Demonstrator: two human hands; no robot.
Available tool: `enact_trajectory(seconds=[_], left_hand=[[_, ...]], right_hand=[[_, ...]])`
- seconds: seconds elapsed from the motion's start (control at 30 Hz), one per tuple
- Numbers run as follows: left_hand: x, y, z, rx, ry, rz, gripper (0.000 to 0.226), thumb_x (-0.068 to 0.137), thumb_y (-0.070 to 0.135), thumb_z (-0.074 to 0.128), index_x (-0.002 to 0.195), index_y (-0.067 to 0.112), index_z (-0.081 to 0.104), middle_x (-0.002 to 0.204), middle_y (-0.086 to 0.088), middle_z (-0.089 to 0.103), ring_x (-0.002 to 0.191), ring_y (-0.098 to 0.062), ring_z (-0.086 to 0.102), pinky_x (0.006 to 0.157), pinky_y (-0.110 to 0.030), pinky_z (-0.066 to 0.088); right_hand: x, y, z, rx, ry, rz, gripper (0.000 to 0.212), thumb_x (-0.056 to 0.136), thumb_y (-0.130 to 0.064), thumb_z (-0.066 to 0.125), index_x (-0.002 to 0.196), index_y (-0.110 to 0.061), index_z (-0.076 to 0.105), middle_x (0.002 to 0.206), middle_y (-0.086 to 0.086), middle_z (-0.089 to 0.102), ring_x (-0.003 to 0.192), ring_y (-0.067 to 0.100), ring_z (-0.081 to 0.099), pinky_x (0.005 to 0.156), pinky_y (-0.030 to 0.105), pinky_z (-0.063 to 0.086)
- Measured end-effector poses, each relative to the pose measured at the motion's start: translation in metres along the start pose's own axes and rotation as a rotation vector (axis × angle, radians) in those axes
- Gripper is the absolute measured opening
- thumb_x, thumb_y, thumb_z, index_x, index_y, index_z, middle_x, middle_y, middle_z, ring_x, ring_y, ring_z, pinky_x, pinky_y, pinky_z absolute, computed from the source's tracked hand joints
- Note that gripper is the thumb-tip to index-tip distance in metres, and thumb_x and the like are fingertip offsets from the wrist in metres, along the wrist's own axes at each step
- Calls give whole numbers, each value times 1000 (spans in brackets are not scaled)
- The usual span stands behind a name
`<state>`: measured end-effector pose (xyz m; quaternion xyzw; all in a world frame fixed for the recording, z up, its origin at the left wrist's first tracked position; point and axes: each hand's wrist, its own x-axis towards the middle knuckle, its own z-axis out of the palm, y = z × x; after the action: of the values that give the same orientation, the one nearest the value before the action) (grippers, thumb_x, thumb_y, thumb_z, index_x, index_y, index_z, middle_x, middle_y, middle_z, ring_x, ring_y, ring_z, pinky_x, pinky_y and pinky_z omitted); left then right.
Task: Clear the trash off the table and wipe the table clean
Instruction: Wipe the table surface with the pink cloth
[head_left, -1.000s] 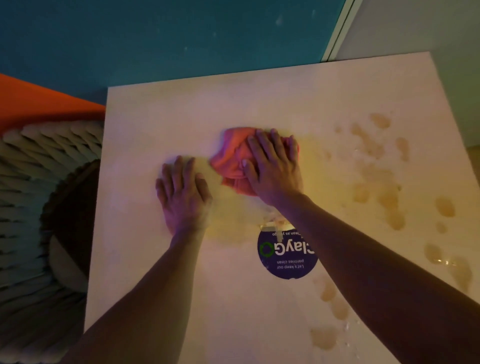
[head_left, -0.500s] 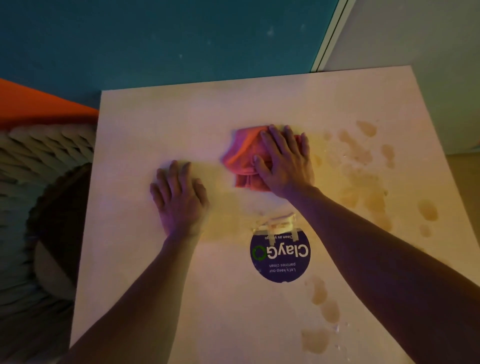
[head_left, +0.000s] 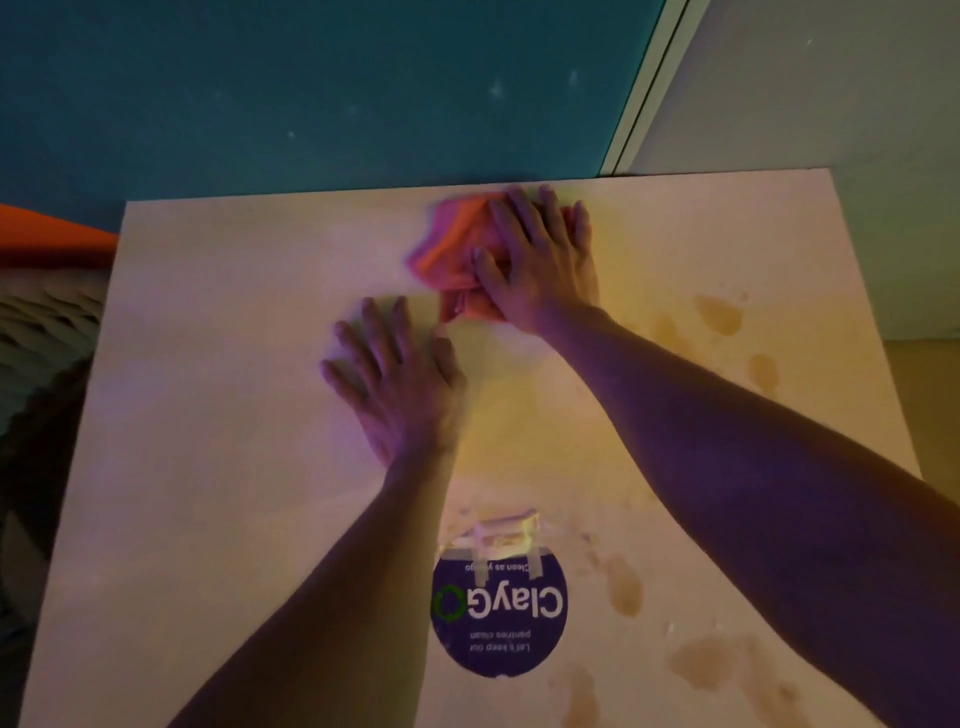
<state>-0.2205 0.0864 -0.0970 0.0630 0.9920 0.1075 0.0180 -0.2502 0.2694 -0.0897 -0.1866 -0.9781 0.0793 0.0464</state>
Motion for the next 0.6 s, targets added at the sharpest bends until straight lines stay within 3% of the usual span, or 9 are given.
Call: enact_trajectory(seconds=[0.3, 0.43, 0.6], left_hand=[[-1, 7, -1, 39, -3, -19, 64, 97, 51, 25, 157, 27, 25, 166, -3, 16, 153, -34, 11, 120, -59, 5], [-3, 6, -2, 58, 6, -7, 63, 96, 48, 30, 155, 26, 28, 165, -4, 20, 152, -34, 14, 119, -60, 9], [-3, 6, -4, 56, 20, 8, 64, 93, 46, 30, 153, 24, 32, 163, -4, 25, 151, -35, 17, 118, -60, 11]], right_hand=[[8, -9, 4, 23, -17, 24, 63, 102, -47, 19, 154, -14, 32, 161, 7, 27, 152, 32, 10, 121, 57, -4], [-27, -9, 3, 50, 44, -40, 57, 101, -43, 26, 147, -15, 45, 154, 6, 41, 144, 34, 30, 121, 55, 6], [-42, -4, -1, 43, 8, -97, 59, 99, -48, 27, 147, -18, 44, 154, 4, 41, 144, 33, 31, 121, 55, 10]])
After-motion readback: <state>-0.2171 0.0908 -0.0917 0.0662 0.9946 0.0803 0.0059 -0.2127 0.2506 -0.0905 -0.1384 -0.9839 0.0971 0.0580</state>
